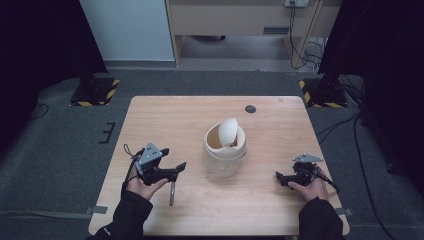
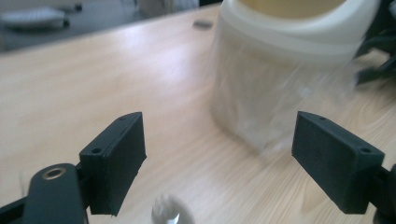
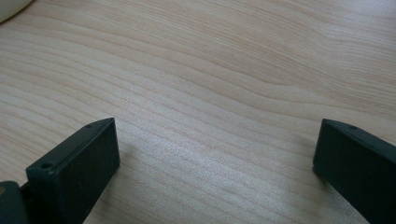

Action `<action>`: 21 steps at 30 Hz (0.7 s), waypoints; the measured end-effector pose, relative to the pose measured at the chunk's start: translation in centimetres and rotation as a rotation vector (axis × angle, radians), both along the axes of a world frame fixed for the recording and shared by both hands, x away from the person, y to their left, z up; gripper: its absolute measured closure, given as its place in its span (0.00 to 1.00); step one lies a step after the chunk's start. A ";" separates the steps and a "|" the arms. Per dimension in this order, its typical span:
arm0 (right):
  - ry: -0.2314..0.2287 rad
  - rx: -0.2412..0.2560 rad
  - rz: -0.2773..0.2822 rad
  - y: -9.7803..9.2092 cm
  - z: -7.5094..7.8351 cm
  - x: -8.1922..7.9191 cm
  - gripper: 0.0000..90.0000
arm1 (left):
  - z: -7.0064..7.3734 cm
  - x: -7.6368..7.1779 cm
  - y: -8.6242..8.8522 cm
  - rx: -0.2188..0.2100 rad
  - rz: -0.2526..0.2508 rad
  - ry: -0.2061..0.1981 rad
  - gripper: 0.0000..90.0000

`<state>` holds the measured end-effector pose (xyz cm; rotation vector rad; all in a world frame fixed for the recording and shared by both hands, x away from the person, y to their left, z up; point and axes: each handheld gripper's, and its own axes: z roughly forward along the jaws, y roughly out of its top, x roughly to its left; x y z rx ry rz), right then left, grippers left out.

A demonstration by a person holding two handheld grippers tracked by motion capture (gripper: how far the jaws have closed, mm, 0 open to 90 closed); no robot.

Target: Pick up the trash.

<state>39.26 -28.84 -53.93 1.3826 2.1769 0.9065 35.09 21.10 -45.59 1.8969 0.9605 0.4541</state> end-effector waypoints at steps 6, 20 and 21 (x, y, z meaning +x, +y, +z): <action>0.002 0.000 0.003 0.0 0.0 -0.1 0.01 | -3.0 0.0 0.2 0.094 0.073 0.121 0.23; 0.001 0.000 0.004 0.0 0.0 -0.1 0.01 | -6.0 0.1 -0.3 0.231 0.115 0.297 0.36; 0.001 0.000 0.004 0.0 0.0 -0.1 0.01 | -6.1 0.0 -0.3 0.233 0.119 0.302 0.38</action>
